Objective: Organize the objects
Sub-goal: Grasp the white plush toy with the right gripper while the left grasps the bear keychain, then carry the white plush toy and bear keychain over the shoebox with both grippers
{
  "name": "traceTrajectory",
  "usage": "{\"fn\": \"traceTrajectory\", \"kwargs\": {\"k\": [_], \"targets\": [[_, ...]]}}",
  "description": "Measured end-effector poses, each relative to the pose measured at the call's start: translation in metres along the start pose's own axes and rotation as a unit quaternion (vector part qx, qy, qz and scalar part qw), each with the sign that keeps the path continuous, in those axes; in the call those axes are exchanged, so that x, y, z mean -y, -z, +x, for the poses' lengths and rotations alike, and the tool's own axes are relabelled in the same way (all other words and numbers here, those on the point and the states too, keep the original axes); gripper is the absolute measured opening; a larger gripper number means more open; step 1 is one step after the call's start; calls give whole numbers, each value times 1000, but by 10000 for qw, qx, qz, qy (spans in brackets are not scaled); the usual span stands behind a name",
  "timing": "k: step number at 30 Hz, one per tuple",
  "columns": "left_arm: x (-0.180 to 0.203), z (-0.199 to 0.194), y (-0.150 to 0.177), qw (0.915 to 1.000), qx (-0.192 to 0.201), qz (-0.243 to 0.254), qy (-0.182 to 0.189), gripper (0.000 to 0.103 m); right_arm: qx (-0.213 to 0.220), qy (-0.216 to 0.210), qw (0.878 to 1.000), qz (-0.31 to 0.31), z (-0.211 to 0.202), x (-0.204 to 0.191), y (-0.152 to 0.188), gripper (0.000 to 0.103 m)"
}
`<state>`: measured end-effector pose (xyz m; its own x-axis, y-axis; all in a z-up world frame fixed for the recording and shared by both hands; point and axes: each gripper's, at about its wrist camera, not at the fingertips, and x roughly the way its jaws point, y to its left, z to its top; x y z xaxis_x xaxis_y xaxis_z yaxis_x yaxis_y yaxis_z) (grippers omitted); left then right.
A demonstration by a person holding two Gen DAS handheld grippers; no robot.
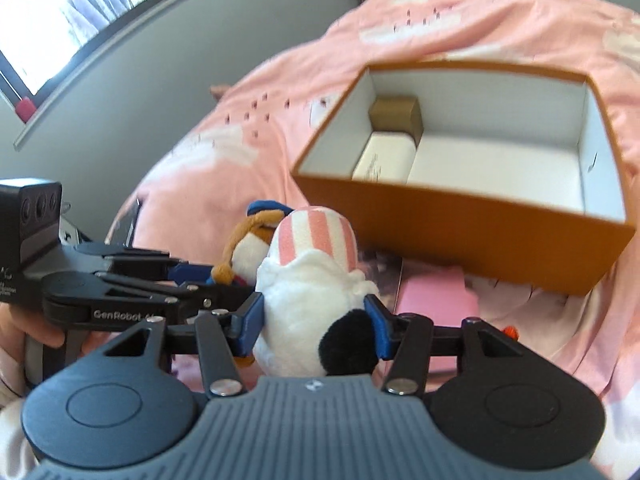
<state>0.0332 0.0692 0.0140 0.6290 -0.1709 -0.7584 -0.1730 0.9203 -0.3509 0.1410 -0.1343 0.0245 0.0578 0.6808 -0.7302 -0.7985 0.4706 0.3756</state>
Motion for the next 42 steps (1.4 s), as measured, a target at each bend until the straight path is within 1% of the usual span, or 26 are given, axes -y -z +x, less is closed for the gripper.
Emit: {"fn": "traceTrajectory", "kwargs": {"k": [3,7,14,19,22,26,29,32,35,39,42], "targets": [[7,-9,-12,9996,259,76,28,43,197,43,9998,-59,-13,-4,-10,55],[15,-17,-30,9982,542,189,153,43,466,108,9988,-71,-27,-4,-25,55],[31,-23,-64,9935,1006,490,224,42,1003,302,9944,-102,-54,3,-51,55],[31,-24,-91,9904,1208,651,171,41,1342,501,9896,-116,-67,12,-69,55],[27,-21,-108,9900,1231,664,206,41,1517,578,9867,-51,-69,20,-81,55],[22,-6,-125,9910,1183,584,222,41,1630,703,9840,126,-61,34,-100,55],[18,17,-132,9942,910,479,323,41,1589,838,9833,280,-47,49,-110,55],[18,46,-128,9968,598,438,295,41,1411,940,9841,528,-29,68,-113,55],[17,72,-121,9984,352,354,281,41,1132,969,9855,808,-9,90,-110,56],[19,98,-111,9992,218,305,112,41,713,1057,9868,1001,21,112,-103,56],[22,108,-109,9988,171,460,30,40,408,1126,9867,1101,40,123,-100,56]]}}
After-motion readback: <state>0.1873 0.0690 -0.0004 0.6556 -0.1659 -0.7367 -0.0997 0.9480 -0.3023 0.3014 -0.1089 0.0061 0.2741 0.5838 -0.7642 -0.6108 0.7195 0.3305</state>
